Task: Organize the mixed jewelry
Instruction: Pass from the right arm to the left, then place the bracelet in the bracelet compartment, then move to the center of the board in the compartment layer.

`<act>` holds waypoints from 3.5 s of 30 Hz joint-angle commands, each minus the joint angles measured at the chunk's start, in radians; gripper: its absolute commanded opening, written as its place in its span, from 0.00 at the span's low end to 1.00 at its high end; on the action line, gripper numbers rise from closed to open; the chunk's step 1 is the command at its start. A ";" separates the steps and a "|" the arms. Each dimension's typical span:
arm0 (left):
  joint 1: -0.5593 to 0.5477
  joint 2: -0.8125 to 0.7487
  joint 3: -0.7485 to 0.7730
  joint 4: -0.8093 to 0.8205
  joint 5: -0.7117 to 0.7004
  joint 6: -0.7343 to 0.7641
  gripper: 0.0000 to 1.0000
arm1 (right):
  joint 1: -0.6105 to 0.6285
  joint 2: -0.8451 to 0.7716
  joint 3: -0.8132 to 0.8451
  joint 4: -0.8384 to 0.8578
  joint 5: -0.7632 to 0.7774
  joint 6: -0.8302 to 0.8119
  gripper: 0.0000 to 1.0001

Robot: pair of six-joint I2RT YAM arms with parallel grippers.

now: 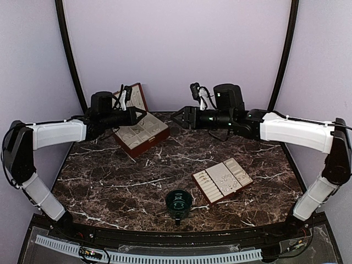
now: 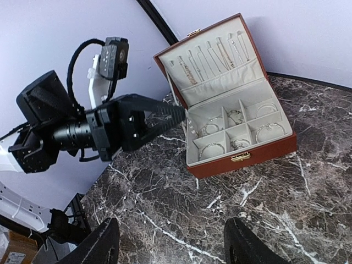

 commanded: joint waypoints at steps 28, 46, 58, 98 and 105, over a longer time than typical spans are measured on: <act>0.110 0.392 0.341 -0.305 -0.080 0.084 0.00 | -0.156 -0.118 -0.226 -0.013 0.098 -0.038 0.68; 0.123 0.407 0.341 -0.329 -0.065 0.090 0.30 | -0.156 -0.121 -0.218 -0.012 0.101 -0.030 0.69; 0.123 0.106 0.085 -0.177 -0.068 0.117 0.53 | -0.156 -0.161 -0.258 -0.009 0.127 -0.046 0.69; 0.123 -0.511 -0.455 -0.438 -0.232 -0.133 0.66 | -0.431 -0.160 -0.457 -0.532 0.258 -0.225 0.36; 0.124 -0.551 -0.477 -0.382 -0.247 -0.160 0.67 | -0.431 -0.096 -0.439 -0.513 0.238 -0.280 0.36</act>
